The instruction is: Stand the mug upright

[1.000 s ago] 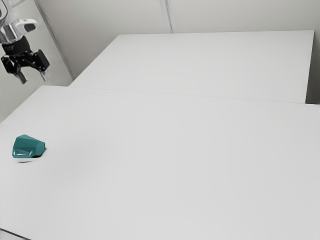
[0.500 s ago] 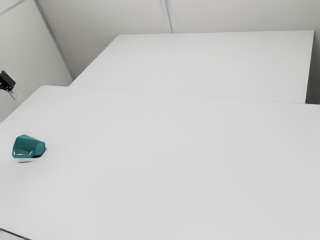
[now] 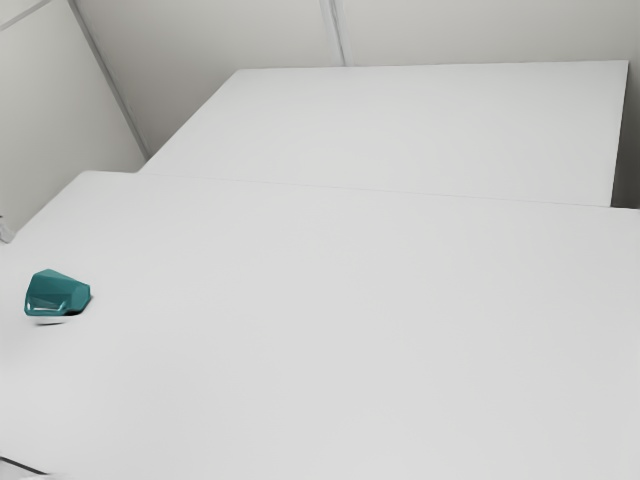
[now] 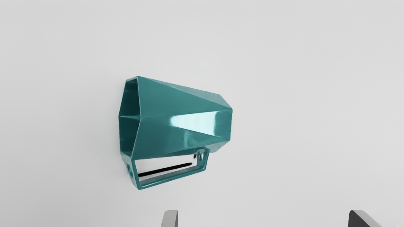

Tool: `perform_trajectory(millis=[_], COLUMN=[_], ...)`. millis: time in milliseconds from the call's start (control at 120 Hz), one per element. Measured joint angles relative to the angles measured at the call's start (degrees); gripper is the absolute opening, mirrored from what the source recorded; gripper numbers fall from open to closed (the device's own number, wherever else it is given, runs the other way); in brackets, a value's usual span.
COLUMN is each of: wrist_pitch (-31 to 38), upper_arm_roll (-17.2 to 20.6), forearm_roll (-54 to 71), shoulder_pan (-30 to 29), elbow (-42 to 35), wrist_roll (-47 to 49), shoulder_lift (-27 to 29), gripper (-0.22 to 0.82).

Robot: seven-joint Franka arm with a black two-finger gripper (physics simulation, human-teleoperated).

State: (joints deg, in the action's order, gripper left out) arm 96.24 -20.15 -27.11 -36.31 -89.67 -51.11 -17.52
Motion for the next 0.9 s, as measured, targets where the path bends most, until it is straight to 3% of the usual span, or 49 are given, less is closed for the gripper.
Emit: perform_trajectory(millis=[350, 900], wrist_pitch=[0.4, -0.4], upper_arm_roll=[0.5, 1.2], forearm_roll=[-8.1, -15.1], shoulder_pan=[-6.4, -7.9], elbow=[0.7, 5.2], wrist_roll=[-14.6, -26.5], shoulder_lift=[-7.7, -14.4], gripper=[0.59, 0.59])
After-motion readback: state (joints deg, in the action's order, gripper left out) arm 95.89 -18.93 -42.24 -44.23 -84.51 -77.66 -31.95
